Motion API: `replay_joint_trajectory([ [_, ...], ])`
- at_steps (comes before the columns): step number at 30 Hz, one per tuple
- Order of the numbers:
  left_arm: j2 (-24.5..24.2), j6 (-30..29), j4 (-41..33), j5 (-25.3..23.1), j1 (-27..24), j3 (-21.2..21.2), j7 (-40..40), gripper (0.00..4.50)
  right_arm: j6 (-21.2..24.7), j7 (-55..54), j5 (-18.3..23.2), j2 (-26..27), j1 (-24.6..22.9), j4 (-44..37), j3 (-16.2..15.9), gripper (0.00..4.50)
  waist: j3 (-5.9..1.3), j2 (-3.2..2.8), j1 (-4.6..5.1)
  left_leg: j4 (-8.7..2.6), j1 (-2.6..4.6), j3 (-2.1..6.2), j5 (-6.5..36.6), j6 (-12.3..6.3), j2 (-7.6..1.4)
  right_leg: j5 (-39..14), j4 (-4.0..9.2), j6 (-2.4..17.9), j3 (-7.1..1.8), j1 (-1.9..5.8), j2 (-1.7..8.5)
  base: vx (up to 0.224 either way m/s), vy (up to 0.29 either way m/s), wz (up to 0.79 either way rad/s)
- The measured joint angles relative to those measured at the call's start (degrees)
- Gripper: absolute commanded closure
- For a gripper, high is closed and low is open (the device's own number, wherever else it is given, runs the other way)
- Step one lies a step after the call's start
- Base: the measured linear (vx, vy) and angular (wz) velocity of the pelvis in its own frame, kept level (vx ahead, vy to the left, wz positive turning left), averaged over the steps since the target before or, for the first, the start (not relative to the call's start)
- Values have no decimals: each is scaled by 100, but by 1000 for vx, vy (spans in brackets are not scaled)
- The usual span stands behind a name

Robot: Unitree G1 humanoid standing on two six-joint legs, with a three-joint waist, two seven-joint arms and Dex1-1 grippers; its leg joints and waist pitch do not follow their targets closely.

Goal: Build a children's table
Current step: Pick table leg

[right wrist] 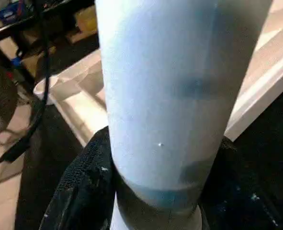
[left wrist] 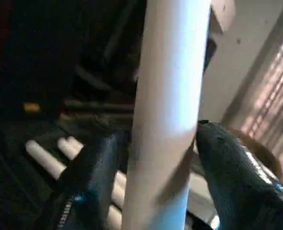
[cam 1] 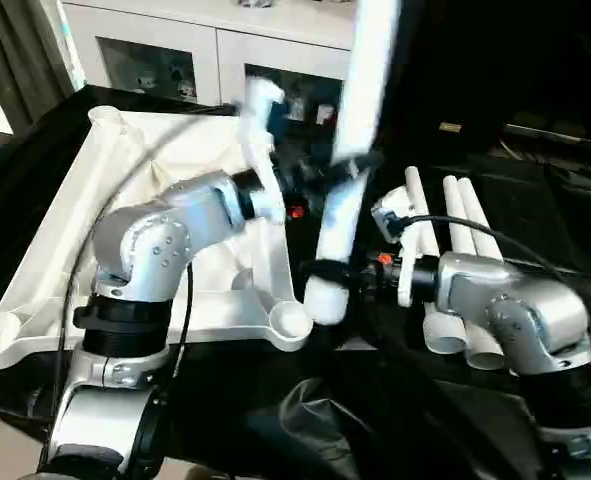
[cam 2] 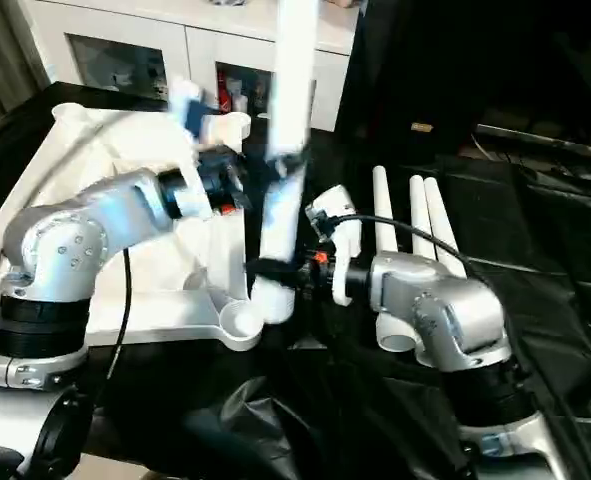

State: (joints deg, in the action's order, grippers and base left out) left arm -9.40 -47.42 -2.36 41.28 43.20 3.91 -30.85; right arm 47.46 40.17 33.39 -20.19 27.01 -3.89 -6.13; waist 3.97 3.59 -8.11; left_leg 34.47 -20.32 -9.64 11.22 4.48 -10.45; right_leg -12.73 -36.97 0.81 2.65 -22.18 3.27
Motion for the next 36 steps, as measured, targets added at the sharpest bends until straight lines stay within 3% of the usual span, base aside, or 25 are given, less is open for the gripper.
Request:
replay_joint_trajectory([
  [4, 449, 520, -51, 512, -75, 751, 42, 149, -390, -228, 23, 361, -44, 1, 348, 262, 1, -3, 5, 0, 0, 0, 1, 0, 0, 0, 0, 0, 0, 0, 0, 0, 0, 0],
  [7, 277, 711, -231, 683, -253, 1056, 35, 149, -991, -513, -116, 580, -89, -11, 463, 262, -5, -20, 34, -5, 5, -1, 1, 0, 0, 0, 0, 0, 0, 0, 0, 0, 0, 0],
  [9, -698, 1150, -491, -32, -798, 575, -393, 149, -1457, -841, -322, 692, -192, -56, 621, 262, -8, -26, 68, -26, 20, -1, -1, 3, -1, -3, 3, -1, 0, 0, -2, 0, 0, 0],
  [12, -2562, 2216, -389, -2056, -1837, -1021, -1276, 149, -1567, -1416, -702, 660, -235, -100, 834, 262, -5, -34, 90, -33, 20, -1, -2, 5, 1, -24, 9, -37, -5, -1, -4, 0, 0, 0],
  [14, -2798, 2402, -221, -2543, -2245, -1482, -1610, 149, -1583, -1572, -915, 654, -278, -194, 774, 262, -1, -31, 81, -32, 9, -2, -2, 5, 3, -28, 13, -48, -5, -3, -2, 0, 0, 0],
  [19, -2899, 2593, -295, -2580, -2527, -1693, -2270, 149, -1663, -1496, -1305, 472, -678, -307, 230, 262, -3, -17, 41, -32, 3, -3, -4, 11, 2, -13, 11, -18, -5, -2, 0, 0, 0, 0],
  [22, -3084, 2935, -181, -2756, -2522, -1870, -2406, 149, -1726, -1492, -1344, 470, -981, -298, 214, 262, 0, -21, 58, -32, 13, -5, -3, 8, 2, -14, 2, -15, -9, -1, 0, 0, 0, 0],
  [24, -3107, 3128, 36, -2883, -2515, -1999, -2485, 185, -1727, -1491, -1342, 471, -1009, -299, 215, 262, 0, -21, 94, -32, 17, -5, -5, 11, 1, -9, -2, -8, -8, -1, 0, 0, 0, 0],
  [27, -3132, 3454, 437, -3088, -2434, -2129, -2811, 190, -1722, -1487, -1329, 481, -1097, -425, 217, 262, 0, -22, 142, -32, 20, -5, -6, 12, 0, -4, -3, -5, -8, 0, -1, 0, 0, 0],
  [36, -3385, 3622, 766, -3225, -2242, -2307, -3403, 275, -1662, -1342, -1321, 405, -1263, -610, 109, 262, 0, -33, 167, -32, 20, -5, -6, 12, 0, -5, -2, -1, -8, -1, -1, 0, 0, 0],
])
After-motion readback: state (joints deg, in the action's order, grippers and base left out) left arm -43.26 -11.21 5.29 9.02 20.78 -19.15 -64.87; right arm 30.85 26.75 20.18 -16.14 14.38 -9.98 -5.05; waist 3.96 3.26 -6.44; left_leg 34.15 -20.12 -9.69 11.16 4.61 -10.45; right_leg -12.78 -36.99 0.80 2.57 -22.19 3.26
